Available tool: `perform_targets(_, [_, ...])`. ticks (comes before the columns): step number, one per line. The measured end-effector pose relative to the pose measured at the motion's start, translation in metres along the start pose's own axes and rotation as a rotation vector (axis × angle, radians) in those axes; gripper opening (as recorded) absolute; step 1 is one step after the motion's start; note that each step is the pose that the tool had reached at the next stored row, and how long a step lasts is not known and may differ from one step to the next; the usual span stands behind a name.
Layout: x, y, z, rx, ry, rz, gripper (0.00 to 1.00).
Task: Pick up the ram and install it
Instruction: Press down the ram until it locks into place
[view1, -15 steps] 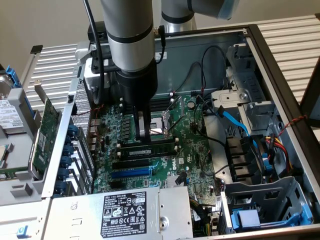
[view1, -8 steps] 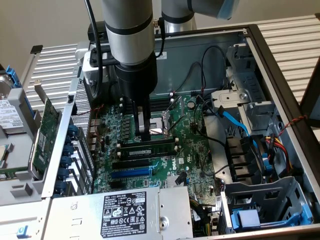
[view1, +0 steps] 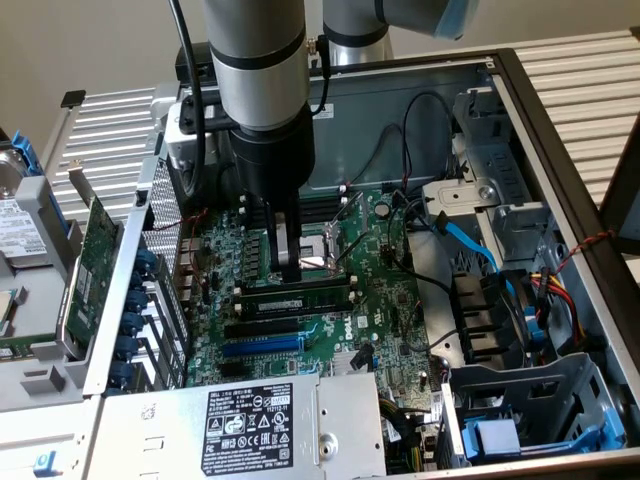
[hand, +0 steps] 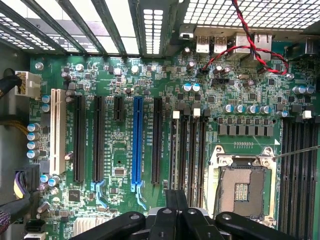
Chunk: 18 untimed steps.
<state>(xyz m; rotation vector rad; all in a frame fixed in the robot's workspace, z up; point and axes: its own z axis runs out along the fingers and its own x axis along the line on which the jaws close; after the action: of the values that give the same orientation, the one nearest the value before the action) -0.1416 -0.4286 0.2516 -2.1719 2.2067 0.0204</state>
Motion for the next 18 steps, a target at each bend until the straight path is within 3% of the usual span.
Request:
perform_targets(6, [0.0000,0.0000,0.0000,0.0003,0.0002,0.007,0.11])
perform_targets(18, [0.0000,0.0000,0.0002,0.0084,0.0045,0.201,0.11])
